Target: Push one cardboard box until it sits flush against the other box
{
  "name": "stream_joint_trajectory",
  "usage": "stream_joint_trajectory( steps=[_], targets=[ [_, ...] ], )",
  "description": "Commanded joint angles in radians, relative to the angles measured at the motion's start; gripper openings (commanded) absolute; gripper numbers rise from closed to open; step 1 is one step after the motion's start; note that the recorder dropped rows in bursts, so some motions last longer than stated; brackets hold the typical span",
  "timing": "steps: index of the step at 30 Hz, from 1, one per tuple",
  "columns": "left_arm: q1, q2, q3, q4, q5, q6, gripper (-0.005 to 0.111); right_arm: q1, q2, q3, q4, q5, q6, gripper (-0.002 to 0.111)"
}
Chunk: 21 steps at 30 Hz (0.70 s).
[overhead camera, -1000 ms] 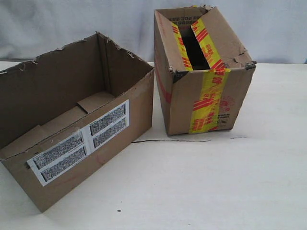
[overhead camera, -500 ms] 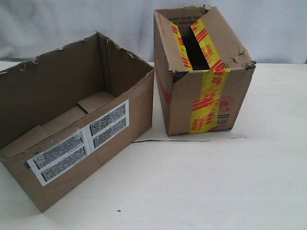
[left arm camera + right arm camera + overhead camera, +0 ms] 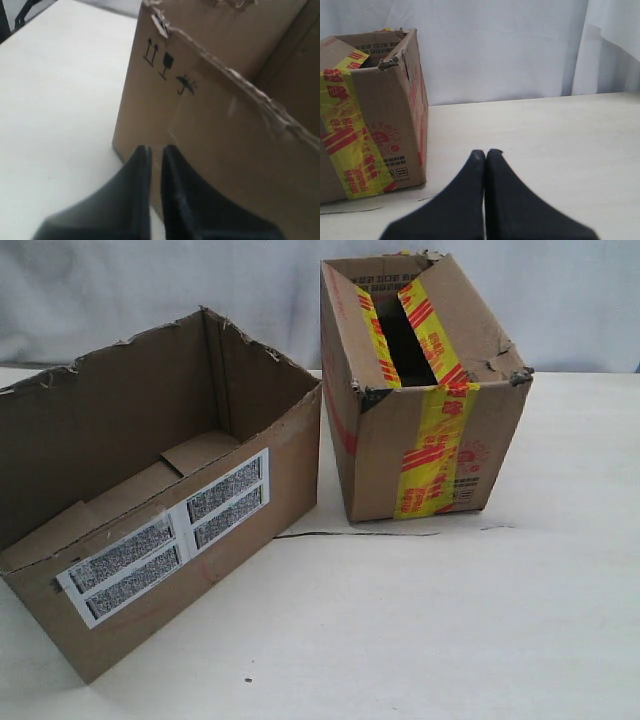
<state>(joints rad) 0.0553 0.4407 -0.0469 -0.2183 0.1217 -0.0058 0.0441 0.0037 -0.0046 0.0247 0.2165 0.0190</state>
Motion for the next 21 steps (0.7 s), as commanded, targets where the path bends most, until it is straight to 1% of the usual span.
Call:
stream_joint_trajectory(
  steps=[1, 5, 8, 10, 13, 17, 21],
  targets=[
    [-0.067, 0.136, -0.018, -0.004, -0.062, 0.006, 0.000, 0.003, -0.004, 0.005, -0.005, -0.003, -0.007, 0.000],
    [-0.192, 0.234, -0.018, -0.004, -0.114, 0.019, 0.000, 0.003, -0.004, 0.005, -0.005, -0.003, -0.007, 0.000],
    [-0.274, 0.287, -0.018, -0.004, -0.153, 0.016, 0.000, 0.003, -0.004, 0.005, -0.005, -0.003, -0.007, 0.000],
    [-0.317, 0.307, -0.018, -0.004, -0.191, 0.006, 0.000, 0.003, -0.004, 0.005, -0.005, -0.003, -0.007, 0.000],
    [-0.367, 0.335, -0.018, -0.004, -0.256, 0.006, 0.000, 0.003, -0.004, 0.005, -0.005, -0.003, -0.007, 0.000],
    [-0.410, 0.388, -0.019, -0.003, -0.296, -0.026, 0.000, 0.003, -0.004, 0.005, -0.005, -0.003, -0.007, 0.000],
    [-0.473, 0.453, -0.019, -0.003, -0.344, -0.042, 0.000, 0.003, -0.004, 0.005, -0.005, -0.003, -0.007, 0.000]
  ],
)
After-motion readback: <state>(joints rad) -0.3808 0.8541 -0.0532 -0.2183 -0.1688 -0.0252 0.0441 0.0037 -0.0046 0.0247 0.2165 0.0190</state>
